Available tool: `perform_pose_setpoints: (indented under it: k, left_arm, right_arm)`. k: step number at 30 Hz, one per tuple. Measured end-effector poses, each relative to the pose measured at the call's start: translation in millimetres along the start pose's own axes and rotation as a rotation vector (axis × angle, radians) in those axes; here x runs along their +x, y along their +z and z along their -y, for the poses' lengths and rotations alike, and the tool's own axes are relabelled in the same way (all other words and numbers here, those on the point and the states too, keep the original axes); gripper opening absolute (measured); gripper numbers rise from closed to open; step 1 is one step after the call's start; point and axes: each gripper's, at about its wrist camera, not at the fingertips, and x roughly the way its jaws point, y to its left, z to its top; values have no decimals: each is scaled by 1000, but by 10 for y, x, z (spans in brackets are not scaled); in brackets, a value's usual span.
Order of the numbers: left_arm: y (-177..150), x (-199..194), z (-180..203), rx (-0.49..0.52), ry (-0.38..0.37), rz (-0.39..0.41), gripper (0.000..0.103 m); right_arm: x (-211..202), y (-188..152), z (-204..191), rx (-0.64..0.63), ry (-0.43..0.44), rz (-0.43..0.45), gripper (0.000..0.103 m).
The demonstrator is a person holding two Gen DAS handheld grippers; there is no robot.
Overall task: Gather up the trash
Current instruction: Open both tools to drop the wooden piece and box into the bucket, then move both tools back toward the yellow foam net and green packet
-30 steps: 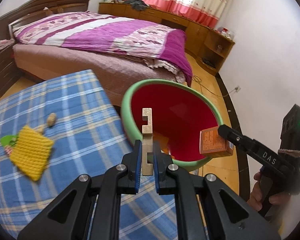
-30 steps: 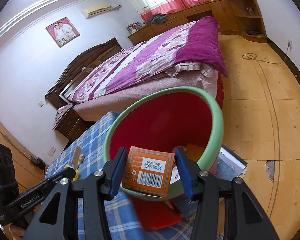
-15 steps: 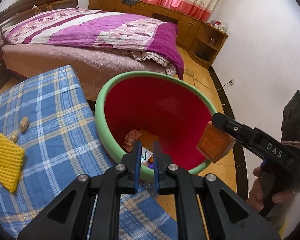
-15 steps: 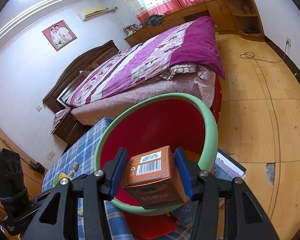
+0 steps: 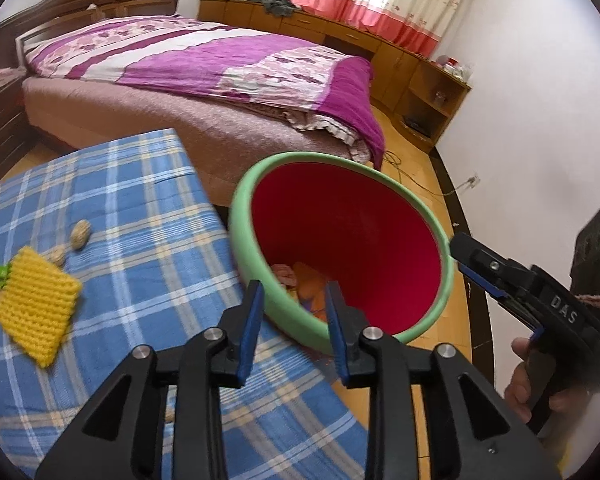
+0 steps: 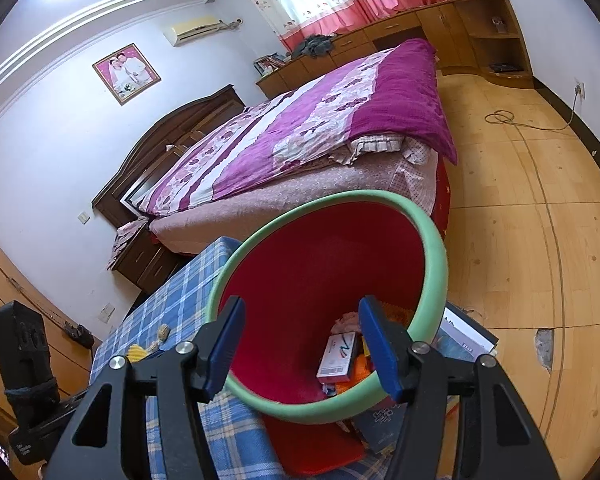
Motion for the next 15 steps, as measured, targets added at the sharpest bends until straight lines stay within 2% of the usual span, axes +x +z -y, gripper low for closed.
perform_pose_setpoints:
  k: [2,5,15]
  left_arm:
    - [-21,-56,-82,-17,20,8,41]
    - [-54,-127,-215,-39,56,18,45]
    - [-177,-343,-771,-161,138,41,45]
  right_arm:
    - [-12,-27,-45,0,8,-1,63]
    - [-9,-73,-106,-4,19,-10,63]
    - [79,-288,-398,-57,40,-63,64]
